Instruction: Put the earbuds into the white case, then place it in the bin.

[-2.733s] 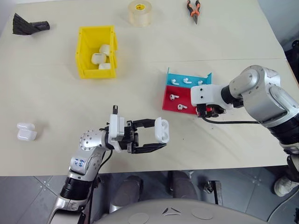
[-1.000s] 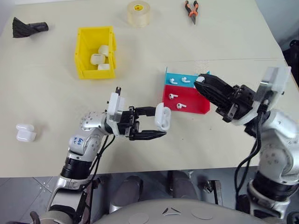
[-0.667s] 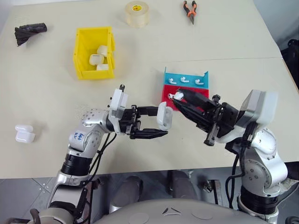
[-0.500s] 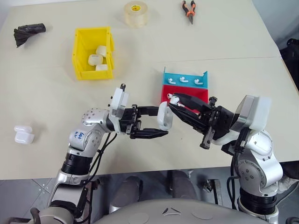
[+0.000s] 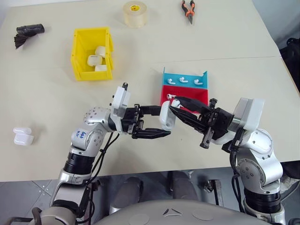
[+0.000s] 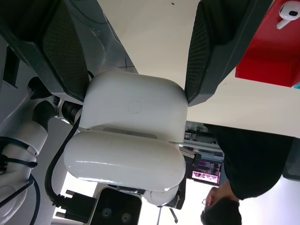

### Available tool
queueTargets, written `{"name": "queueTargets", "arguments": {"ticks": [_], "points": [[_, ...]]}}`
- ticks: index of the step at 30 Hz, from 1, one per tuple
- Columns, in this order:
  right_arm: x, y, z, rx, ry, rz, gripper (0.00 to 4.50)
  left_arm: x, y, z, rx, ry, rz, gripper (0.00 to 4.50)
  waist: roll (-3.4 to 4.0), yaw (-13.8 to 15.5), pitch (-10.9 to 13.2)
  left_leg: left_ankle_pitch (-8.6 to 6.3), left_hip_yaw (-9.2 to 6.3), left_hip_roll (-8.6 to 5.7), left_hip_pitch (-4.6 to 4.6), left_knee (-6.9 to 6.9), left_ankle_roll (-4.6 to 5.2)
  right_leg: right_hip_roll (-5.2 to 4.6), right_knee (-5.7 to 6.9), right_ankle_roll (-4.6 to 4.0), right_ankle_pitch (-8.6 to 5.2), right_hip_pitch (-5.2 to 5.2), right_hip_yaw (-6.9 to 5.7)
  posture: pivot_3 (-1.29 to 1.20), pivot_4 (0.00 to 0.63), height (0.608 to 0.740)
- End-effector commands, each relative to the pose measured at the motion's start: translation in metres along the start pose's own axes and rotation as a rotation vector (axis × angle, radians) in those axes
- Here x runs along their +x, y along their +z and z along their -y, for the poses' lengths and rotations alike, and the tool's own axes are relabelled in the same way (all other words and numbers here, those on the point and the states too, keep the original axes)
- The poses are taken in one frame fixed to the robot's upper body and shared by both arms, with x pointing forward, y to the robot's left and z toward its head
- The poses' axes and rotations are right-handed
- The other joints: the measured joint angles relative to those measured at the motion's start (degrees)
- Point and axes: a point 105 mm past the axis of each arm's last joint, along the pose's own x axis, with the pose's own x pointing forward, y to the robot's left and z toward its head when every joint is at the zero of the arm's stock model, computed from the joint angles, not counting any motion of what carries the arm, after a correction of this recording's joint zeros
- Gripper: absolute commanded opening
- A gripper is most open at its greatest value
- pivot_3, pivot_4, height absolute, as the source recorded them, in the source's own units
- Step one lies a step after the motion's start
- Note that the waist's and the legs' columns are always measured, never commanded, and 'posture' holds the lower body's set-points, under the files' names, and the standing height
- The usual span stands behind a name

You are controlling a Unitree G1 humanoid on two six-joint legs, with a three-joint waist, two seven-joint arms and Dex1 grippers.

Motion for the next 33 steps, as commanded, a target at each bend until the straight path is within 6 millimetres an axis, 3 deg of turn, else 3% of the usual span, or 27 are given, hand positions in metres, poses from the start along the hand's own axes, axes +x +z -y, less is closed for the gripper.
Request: {"name": "queueTargets", "arguments": {"ticks": [1,17,26,33], "points": [[0.0,0.002,-0.003,-0.011,0.012,0.013,0.56,0.001,0.009,0.004,0.032,-0.016,0.032,2.72,0.0,0.0,0.0,0.0,0.0,0.0,0.0,0.0,0.0,0.0,0.0,0.0,0.0,0.0,0.0,0.0,0.15,0.74],[0.003,-0.011,0.002,-0.046,0.043,-0.019,0.56,0.002,0.009,0.008,0.034,-0.038,0.026,2.72,0.0,-0.02,0.0,0.0,0.0,0.0,0.0,0.04,0.0,0.0,-0.01,0.0,0.0,0.0,-0.01,0.0,0.15,0.74],[-0.003,-0.021,0.002,0.083,0.077,-0.056,0.56,0.004,0.009,0.007,0.046,-0.035,0.036,2.72,0.0,-0.01,0.0,0.0,0.0,0.0,0.0,0.04,0.0,0.0,-0.01,0.0,0.0,0.0,0.0,0.0,0.15,0.74],[-0.006,-0.022,0.001,0.119,0.098,-0.063,2.75,0.006,0.01,0.006,0.057,-0.03,0.046,2.72,0.0,-0.02,0.0,0.0,0.01,0.01,0.0,0.04,0.0,0.0,-0.02,-0.01,0.0,0.01,0.0,0.0,0.15,0.74]]}}
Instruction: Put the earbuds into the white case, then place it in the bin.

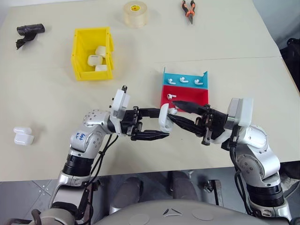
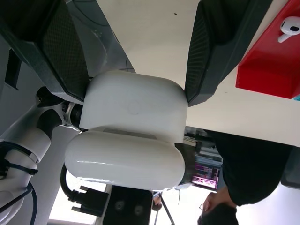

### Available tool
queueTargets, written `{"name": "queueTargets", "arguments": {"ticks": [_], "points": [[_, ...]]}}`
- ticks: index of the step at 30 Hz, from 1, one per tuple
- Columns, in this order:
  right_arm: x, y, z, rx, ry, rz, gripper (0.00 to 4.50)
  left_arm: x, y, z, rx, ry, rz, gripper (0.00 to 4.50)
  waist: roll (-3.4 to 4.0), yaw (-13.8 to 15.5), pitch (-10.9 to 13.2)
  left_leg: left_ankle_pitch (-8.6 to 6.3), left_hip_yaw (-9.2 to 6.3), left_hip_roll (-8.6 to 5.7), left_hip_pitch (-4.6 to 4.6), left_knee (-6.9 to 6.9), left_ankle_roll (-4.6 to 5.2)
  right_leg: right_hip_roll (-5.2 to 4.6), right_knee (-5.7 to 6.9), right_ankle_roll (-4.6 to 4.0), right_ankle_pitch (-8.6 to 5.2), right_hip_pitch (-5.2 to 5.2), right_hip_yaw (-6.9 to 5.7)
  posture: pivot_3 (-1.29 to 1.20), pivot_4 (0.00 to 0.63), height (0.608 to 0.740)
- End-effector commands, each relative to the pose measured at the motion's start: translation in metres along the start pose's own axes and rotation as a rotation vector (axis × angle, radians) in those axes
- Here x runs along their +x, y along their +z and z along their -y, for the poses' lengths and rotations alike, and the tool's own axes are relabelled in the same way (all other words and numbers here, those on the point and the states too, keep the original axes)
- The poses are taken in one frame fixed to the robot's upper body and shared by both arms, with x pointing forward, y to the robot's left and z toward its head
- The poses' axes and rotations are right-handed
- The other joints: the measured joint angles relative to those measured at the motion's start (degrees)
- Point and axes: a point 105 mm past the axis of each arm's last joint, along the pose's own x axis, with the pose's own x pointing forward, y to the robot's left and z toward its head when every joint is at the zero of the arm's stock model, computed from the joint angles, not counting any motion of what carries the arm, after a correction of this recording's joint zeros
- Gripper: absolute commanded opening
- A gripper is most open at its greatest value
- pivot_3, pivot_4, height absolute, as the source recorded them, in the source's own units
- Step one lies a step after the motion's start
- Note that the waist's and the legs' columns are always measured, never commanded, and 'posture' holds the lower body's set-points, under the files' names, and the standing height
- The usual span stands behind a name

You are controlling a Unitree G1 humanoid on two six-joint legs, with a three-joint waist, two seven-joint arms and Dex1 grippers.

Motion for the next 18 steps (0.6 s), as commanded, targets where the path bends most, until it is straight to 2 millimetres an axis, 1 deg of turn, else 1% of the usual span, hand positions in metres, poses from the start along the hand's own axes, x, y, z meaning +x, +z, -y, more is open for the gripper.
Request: {"name": "queueTargets", "arguments": {"ticks": [1,5,9,13,15,17,18], "points": [[0.0,-0.006,-0.004,0.005,0.035,-0.036,3.13,0.008,0.015,0.005,0.074,-0.039,0.05,2.72,0.0,0.0,0.0,0.0,0.0,0.01,0.0,0.0,0.0,0.0,0.0,0.0,0.0,0.0,-0.01,0.0,0.15,0.74],[-0.002,-0.003,0.001,-0.032,0.025,-0.032,4.43,0.008,0.015,0.003,0.079,-0.036,0.054,2.72,0.0,0.05,0.0,0.0,0.0,-0.01,0.0,0.01,0.0,-0.01,0.0,0.0,0.0,0.0,0.0,0.0,0.15,0.74],[-0.013,0.007,0.007,-0.075,-0.002,-0.04,4.47,0.005,0.011,0.002,0.083,-0.012,0.043,2.72,0.0,0.08,0.0,0.0,0.0,-0.01,0.0,0.02,0.0,-0.01,0.0,0.0,0.0,0.0,0.0,0.0,0.15,0.74],[-0.041,0.015,0.012,-0.122,-0.026,-0.116,4.47,-0.005,0.003,0.001,0.106,0.047,-0.011,2.72,0.0,0.33,0.0,0.0,0.01,-0.03,-0.01,0.02,0.0,-0.03,-0.01,0.0,0.0,0.01,0.01,0.0,0.15,0.74],[-0.059,0.015,0.018,-0.162,-0.044,-0.197,4.47,-0.01,-0.002,0.0,0.141,0.08,-0.061,2.72,0.0,0.23,0.0,0.0,0.03,-0.03,-0.01,-0.01,0.0,-0.03,-0.02,0.0,0.0,0.02,0.02,0.0,0.15,0.74],[-0.089,0.01,0.027,-0.206,-0.049,-0.332,4.47,-0.014,-0.006,-0.002,0.182,0.11,-0.104,2.72,0.0,0.4,0.0,0.0,0.05,-0.01,-0.01,-0.05,0.0,-0.01,-0.05,0.01,0.01,0.03,0.02,0.0,0.15,0.74],[-0.106,0.008,0.032,-0.229,-0.057,-0.391,4.47,-0.014,-0.006,-0.003,0.189,0.118,-0.1,2.72,0.0,0.59,0.0,0.0,0.04,-0.02,-0.01,-0.05,0.0,-0.02,-0.07,0.02,0.01,0.04,0.02,0.0,0.15,0.74]]}}
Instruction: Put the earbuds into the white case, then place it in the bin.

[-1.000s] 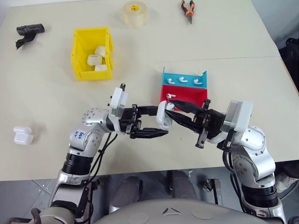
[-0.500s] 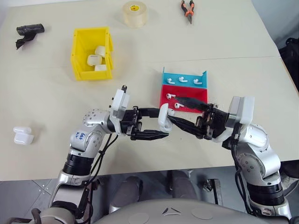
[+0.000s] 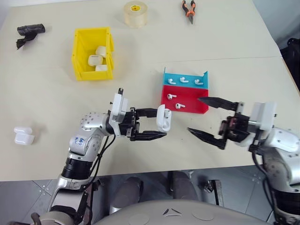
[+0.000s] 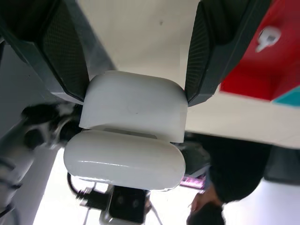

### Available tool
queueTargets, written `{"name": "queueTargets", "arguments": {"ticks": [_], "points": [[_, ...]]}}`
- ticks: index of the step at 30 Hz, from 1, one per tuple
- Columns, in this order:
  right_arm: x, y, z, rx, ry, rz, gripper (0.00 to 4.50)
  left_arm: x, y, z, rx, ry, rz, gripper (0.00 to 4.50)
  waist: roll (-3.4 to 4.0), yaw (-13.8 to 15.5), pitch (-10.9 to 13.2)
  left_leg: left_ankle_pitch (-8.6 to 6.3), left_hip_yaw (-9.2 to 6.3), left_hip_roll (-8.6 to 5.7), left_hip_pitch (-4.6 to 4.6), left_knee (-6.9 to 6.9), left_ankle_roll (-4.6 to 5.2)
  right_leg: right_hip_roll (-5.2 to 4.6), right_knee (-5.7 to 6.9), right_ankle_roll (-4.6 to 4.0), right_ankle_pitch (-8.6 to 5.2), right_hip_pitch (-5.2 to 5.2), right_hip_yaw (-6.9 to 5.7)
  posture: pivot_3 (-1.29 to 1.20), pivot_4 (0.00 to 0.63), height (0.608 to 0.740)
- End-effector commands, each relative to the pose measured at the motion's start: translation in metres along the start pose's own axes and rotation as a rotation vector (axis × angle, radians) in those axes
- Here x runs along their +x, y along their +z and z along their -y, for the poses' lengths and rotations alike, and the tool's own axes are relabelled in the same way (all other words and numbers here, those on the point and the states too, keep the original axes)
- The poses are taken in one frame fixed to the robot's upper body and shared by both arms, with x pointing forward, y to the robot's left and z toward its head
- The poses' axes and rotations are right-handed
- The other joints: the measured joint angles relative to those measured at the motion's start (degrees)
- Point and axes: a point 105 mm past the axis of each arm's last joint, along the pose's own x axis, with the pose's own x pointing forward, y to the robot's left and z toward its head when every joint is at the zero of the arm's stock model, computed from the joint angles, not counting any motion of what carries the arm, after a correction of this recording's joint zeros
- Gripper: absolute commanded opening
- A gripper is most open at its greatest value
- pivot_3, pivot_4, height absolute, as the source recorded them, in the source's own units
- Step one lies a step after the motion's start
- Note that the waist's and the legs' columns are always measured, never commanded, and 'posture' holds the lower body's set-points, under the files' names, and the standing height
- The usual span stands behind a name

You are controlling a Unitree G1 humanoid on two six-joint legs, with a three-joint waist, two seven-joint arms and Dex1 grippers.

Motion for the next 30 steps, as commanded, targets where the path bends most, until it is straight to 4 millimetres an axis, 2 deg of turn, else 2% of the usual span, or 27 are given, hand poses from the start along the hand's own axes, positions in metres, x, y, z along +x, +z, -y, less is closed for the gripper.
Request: {"name": "queueTargets", "arguments": {"ticks": [1,2,4,6,7,8,11,15,17,21,25,30], "points": [[-0.046,-0.012,0.02,-0.091,-0.04,-0.162,4.47,0.0,0.004,0.0,0.081,0.032,-0.01,2.72,0.0,0.43,0.0,0.0,0.01,-0.01,0.0,0.01,0.0,0.0,-0.01,0.01,0.01,0.01,0.0,0.0,0.15,0.74],[-0.058,-0.016,0.028,-0.089,-0.073,-0.2,4.47,0.0,0.003,0.0,0.093,0.034,-0.013,2.72,0.0,0.64,0.0,0.0,0.03,-0.01,0.0,0.02,0.01,0.0,-0.05,0.06,0.03,0.04,0.02,0.0,0.15,0.74],[-0.07,-0.018,0.037,-0.09,-0.104,-0.24,4.47,0.002,0.002,0.001,0.098,0.035,-0.009,2.72,0.0,0.82,0.0,-0.01,0.09,-0.02,0.0,0.03,0.03,-0.01,-0.1,0.11,0.07,0.05,0.05,0.0,0.15,0.74],[-0.073,-0.02,0.04,-0.1,-0.091,-0.271,4.47,0.005,0.0,0.001,0.097,0.042,-0.008,2.72,0.01,0.88,0.0,-0.01,0.1,0.0,0.0,0.02,0.03,0.0,-0.12,0.12,0.07,0.04,0.04,0.0,0.15,0.74],[-0.071,-0.019,0.04,-0.043,-0.05,-0.289,4.47,0.007,0.0,0.0,0.097,0.045,-0.003,2.72,0.01,0.87,-0.01,-0.01,0.1,0.03,0.0,0.03,0.03,0.02,-0.14,0.12,0.07,0.04,0.03,0.0,0.15,0.74],[-0.058,-0.017,0.052,-0.017,-0.04,-0.35,4.47,0.008,0.0,0.0,0.099,0.047,0.006,2.72,0.06,0.87,0.0,-0.01,0.12,0.04,0.0,0.04,0.02,0.01,-0.13,0.12,0.07,0.04,0.04,0.0,0.15,0.74],[-0.036,-0.012,0.079,-0.002,-0.054,-0.506,4.47,0.011,0.0,0.0,0.099,0.05,0.018,2.72,0.15,0.26,0.03,-0.01,0.29,-0.03,0.0,0.12,0.03,-0.04,-0.28,0.25,0.17,0.0,0.07,0.0,0.15,0.74],[-0.012,0.003,0.108,0.021,-0.047,-0.584,4.47,0.012,-0.002,0.001,0.092,0.048,0.026,2.72,0.16,-0.07,0.03,-0.01,0.23,0.14,0.0,0.08,0.02,-0.02,-0.45,0.24,0.23,-0.03,0.01,0.0,0.15,0.74],[-0.009,-0.003,0.121,0.024,-0.057,-0.724,4.47,0.014,-0.002,0.001,0.087,0.048,0.035,2.72,0.16,0.33,0.03,-0.01,0.17,0.17,-0.03,0.04,0.02,-0.05,-0.5,0.24,0.23,-0.04,0.01,0.0,0.15,0.74],[0.014,0.0,0.143,0.083,-0.06,-0.777,4.47,0.016,-0.002,0.002,0.081,0.046,0.048,2.72,0.16,0.86,0.04,-0.01,0.16,0.0,-0.09,0.08,0.03,-0.07,-0.54,0.21,0.32,-0.09,-0.01,0.0,0.15,0.74],[0.035,-0.013,0.167,0.064,-0.096,-0.902,4.47,0.019,-0.002,0.002,0.079,0.051,0.066,2.72,0.16,0.84,0.04,-0.01,0.19,-0.01,-0.11,0.08,0.03,-0.08,-0.64,0.23,0.41,-0.12,0.0,0.0,0.15,0.74],[0.055,-0.016,0.182,-0.006,-0.061,-0.946,4.47,0.022,-0.003,0.002,0.081,0.055,0.081,2.72,0.16,0.78,0.04,-0.01,0.15,0.01,-0.11,0.17,0.03,-0.09,-0.55,0.16,0.46,-0.19,-0.06,0.0,0.15,0.74]]}}
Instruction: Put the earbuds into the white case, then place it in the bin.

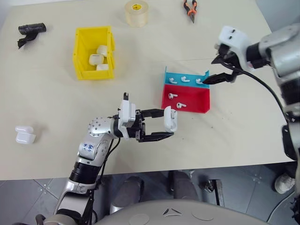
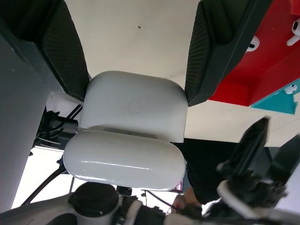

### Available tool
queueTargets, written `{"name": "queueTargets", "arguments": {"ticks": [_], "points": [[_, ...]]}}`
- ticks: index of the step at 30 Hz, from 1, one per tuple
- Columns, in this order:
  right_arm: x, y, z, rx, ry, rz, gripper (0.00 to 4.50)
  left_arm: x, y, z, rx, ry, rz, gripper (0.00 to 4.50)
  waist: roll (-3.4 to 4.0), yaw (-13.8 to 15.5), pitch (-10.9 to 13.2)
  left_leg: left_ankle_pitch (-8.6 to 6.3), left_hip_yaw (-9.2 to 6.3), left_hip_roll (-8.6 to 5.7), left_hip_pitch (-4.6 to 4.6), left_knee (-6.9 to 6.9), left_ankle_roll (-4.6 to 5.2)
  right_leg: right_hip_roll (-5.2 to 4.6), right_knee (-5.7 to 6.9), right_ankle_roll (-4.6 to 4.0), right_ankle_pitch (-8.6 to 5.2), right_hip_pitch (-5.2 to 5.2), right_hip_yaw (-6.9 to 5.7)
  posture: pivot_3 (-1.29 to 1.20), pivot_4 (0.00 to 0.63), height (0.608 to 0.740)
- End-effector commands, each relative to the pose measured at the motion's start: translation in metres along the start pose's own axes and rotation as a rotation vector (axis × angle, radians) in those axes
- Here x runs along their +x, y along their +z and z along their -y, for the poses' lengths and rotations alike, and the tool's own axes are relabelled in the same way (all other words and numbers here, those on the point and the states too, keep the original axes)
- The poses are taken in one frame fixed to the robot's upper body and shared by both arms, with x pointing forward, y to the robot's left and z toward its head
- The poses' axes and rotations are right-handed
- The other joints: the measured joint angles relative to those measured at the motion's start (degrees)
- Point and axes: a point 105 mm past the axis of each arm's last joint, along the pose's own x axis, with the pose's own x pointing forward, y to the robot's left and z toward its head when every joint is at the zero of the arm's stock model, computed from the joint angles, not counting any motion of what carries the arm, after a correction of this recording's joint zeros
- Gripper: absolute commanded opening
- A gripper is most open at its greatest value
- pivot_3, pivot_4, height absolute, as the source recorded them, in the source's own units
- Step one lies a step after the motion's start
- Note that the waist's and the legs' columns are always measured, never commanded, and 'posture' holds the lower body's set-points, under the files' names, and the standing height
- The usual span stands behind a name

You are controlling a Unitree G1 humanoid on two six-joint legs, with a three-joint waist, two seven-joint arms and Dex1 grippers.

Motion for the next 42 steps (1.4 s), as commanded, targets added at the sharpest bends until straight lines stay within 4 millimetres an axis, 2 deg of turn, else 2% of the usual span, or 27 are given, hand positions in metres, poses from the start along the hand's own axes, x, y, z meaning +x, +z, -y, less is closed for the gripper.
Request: {"name": "queueTargets", "arguments": {"ticks": [1,7,16,30,33,38,42], "points": [[-0.004,0.004,0.014,-0.072,-0.038,-0.048,4.47,0.003,0.005,0.0,0.025,0.004,0.032,2.72,0.0,-0.04,0.0,0.0,0.0,-0.02,0.0,0.02,0.0,0.0,0.07,-0.02,0.01,-0.02,0.0,0.0,0.15,0.74],[0.012,0.005,0.019,-0.192,-0.051,-0.127,4.47,0.003,0.005,0.001,0.03,0.024,0.043,2.72,0.01,-1.13,0.0,0.0,0.01,-0.06,0.0,0.05,0.0,-0.03,0.28,-0.08,0.04,-0.11,-0.03,0.0,0.15,0.74],[0.029,0.02,0.004,-0.229,0.052,-0.121,4.47,0.001,0.006,0.002,0.028,0.048,0.053,2.72,0.03,-2.8,-0.01,0.0,0.04,-0.02,0.0,0.02,0.0,-0.03,0.62,-0.15,0.05,-0.43,0.04,0.0,0.15,0.74],[0.049,0.01,-0.004,-0.208,0.067,-0.178,4.47,-0.001,0.008,0.003,0.031,0.055,0.049,2.72,0.06,-2.92,-0.03,0.0,0.08,-0.04,-0.21,0.05,-0.01,-0.03,0.82,-0.34,0.15,-0.84,0.1,0.0,0.15,0.74],[0.051,0.01,-0.005,-0.195,0.061,-0.172,3.84,-0.002,0.008,0.003,0.031,0.057,0.046,2.72,0.07,-2.93,-0.04,0.0,0.08,-0.04,-0.21,0.07,-0.01,-0.02,0.84,-0.35,0.15,-0.83,0.1,0.0,0.15,0.74],[0.053,0.002,-0.007,-0.189,0.078,-0.206,2.2,-0.003,0.009,0.004,0.031,0.058,0.044,2.72,0.08,-2.93,-0.05,0.0,0.07,-0.04,-0.21,0.09,-0.01,-0.03,0.85,-0.36,0.16,-0.83,0.1,0.0,0.15,0.74],[0.055,0.001,-0.008,-0.187,0.081,-0.211,2.2,-0.004,0.009,0.004,0.032,0.058,0.044,2.72,0.1,-2.89,-0.06,0.0,0.06,-0.05,-0.21,0.12,-0.01,-0.02,0.9,-0.37,0.17,-0.82,0.1,0.0,0.15,0.74]]}}
